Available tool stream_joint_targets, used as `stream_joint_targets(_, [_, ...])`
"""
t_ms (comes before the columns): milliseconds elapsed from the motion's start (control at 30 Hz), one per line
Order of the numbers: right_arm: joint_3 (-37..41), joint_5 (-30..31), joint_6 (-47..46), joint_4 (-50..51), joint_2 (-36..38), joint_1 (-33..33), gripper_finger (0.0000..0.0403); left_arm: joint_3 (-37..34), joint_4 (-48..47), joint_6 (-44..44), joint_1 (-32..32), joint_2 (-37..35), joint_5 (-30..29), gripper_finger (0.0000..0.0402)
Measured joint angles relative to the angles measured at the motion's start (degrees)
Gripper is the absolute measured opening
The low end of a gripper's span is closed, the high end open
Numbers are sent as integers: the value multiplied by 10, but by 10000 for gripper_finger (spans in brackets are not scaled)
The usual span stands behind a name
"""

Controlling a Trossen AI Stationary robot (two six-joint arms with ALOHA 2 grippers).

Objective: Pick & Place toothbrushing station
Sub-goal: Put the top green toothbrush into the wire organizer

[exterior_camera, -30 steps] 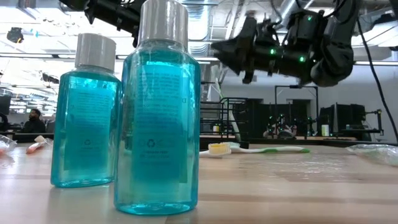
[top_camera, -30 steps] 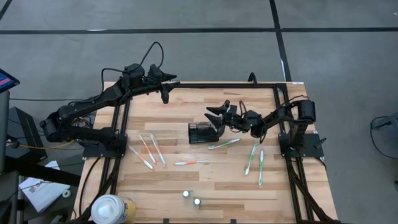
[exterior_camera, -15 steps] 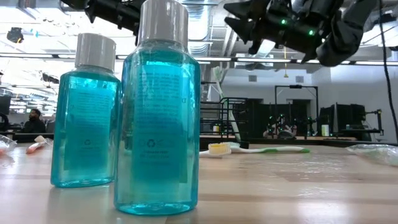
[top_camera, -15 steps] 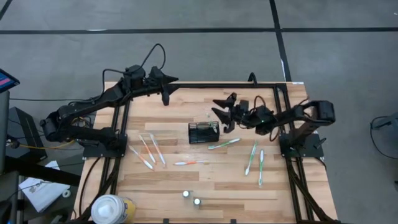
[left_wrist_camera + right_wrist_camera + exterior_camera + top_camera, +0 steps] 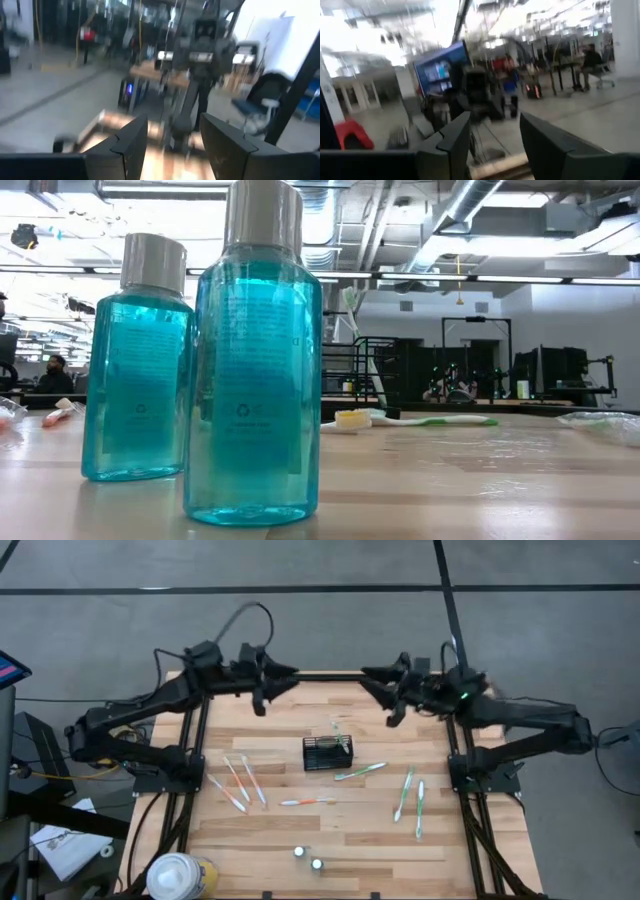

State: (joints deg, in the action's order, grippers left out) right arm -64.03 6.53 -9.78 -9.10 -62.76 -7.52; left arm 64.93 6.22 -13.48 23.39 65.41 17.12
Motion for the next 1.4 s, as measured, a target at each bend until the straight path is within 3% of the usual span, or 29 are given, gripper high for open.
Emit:
stream_joint_targets(167, [-141, 9, -29, 282, -47, 0, 156, 71, -2, -51, -15, 0, -2, 177])
stream_joint_targets(267, [-182, 8, -36, 359, -78, 11, 151, 103, -26, -63, -36, -1, -1, 177])
stream_joint_targets(367, [-209, 6, -35, 411, -95, 24, 149, 115, -120, -43, -58, -1, -10, 177])
stream_joint_targets(500, [-230, 7, -46, 566, -98, 36, 151, 114, -246, 20, -85, 1, -83, 177])
stream_joint_targets(667, [-227, 11, -81, 752, -87, 46, 159, 99, -298, 104, -115, 4, -202, 177])
stream_joint_targets(767, [-202, 9, -64, 767, -87, 61, 164, 83, -305, 148, -129, 6, -270, 177])
stream_joint_targets(933, [-125, -25, -62, 710, -83, 65, 166, 84, -283, 177, -151, 6, -351, 177])
stream_joint_targets(1200, [30, -83, -178, 551, -54, 130, 169, 84, -286, 175, -259, 28, -414, 155])
stream_joint_targets(1400, [29, -63, -255, 517, -26, 183, 172, 85, -329, 46, -314, 65, -411, 170])
